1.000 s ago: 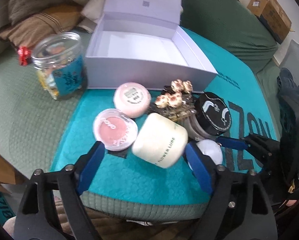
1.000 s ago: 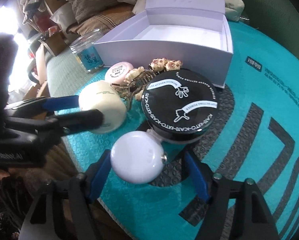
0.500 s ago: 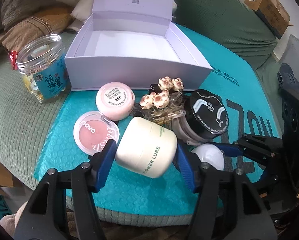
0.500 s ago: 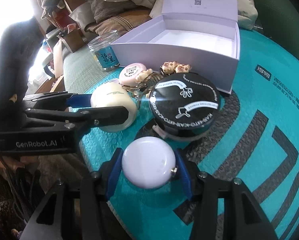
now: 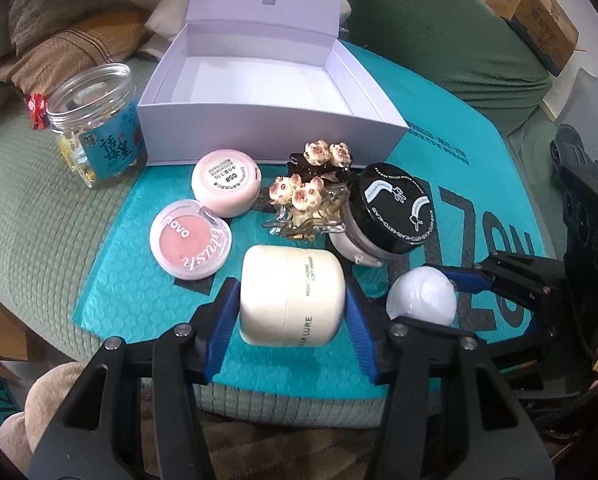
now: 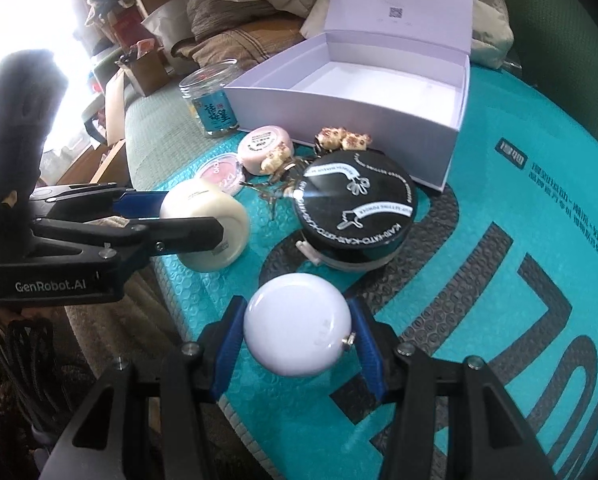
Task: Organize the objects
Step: 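Lift the cream jar and white compact together into the open white box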
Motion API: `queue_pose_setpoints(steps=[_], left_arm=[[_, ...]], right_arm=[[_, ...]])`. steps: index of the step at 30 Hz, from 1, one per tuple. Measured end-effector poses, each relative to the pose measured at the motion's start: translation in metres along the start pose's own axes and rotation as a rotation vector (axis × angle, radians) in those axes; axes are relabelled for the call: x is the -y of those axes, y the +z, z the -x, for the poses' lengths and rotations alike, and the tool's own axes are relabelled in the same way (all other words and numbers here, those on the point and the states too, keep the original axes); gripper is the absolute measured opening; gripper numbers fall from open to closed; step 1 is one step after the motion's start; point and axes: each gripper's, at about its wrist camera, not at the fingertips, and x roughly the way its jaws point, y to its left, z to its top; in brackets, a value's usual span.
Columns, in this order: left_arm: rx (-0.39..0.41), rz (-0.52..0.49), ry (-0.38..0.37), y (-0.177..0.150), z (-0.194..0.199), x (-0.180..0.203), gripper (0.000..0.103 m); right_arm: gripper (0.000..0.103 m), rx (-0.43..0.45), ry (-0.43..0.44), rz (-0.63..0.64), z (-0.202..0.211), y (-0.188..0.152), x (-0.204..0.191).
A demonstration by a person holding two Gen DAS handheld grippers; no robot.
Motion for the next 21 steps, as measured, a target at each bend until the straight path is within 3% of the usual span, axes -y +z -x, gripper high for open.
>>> queue_pose_setpoints(steps=[6, 15, 21], left_arm=[[0.014, 0.001, 0.005, 0.000, 0.012, -0.001, 0.050], [0.058, -0.037, 0.065, 0.012, 0.041, 0.003, 0.050], [0.085, 0.003, 0.085, 0.020, 0.055, -0.006, 0.050]], right_arm=[[0.053, -0.028, 0.013, 0.094, 0.012, 0.013, -0.018], [0.053, 0.028, 0.060, 0.193, 0.036, 0.036, -0.033], [0.053, 0.061, 0.074, 0.220, 0.043, 0.055, -0.035]])
